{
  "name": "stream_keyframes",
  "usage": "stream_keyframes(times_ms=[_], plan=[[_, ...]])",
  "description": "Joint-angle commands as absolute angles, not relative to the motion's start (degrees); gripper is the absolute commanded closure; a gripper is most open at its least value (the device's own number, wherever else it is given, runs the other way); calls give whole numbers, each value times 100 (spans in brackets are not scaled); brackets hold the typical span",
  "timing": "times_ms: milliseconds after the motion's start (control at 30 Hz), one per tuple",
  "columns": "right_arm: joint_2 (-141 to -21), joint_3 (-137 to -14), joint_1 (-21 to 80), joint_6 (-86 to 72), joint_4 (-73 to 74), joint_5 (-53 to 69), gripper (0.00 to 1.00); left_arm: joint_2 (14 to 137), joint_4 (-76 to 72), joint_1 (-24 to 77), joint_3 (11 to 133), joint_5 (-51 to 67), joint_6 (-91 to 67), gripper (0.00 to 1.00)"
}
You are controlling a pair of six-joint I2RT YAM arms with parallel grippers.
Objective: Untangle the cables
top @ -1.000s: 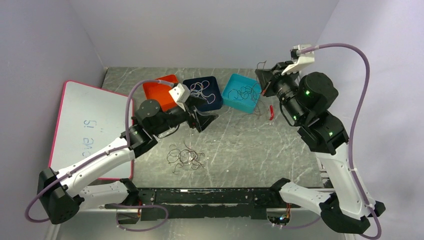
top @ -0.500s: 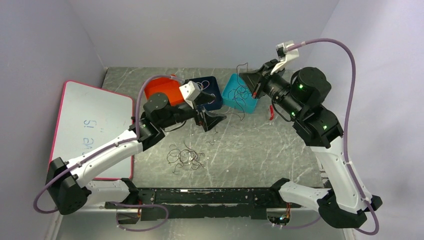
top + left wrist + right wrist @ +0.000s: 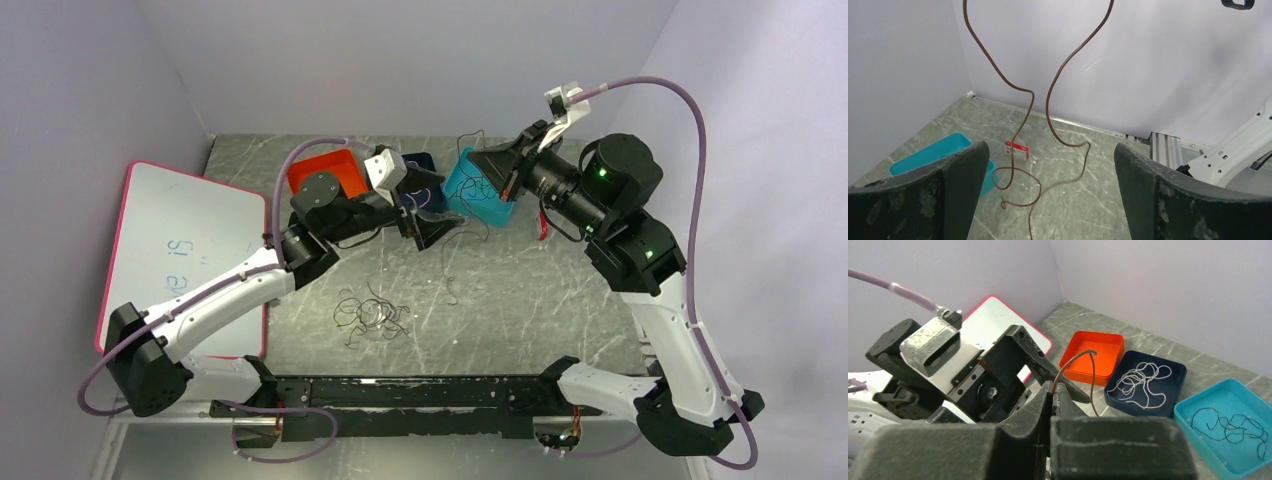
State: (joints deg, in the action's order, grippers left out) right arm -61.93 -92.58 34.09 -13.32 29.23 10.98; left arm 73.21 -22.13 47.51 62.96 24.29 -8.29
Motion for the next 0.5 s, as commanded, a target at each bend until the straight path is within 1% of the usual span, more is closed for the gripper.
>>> stream_keyframes(times_ms=[0,100,267,300,467], plan=[[-6198,-9353,3432,-1431,2688,1465,100,7468,-2625,4760,6527,2665,-803,0],[-6191,-9338,3435,-1464,2650,1594,100,7559,-2671,4759,6561,2618,-776,0],[-6201,-9337,3429,-1528,2584,1784,100,7754,-2752,4757,6644,2629,-783,4],[-6198,-9327,3430,-1535,2573,1826,100,7779,-2773,4755,6659,2636,-783,5],[-6181,-9338,3433,-1551,2580,1910,100,7836,-2804,4746,6665,2689,-733,18]])
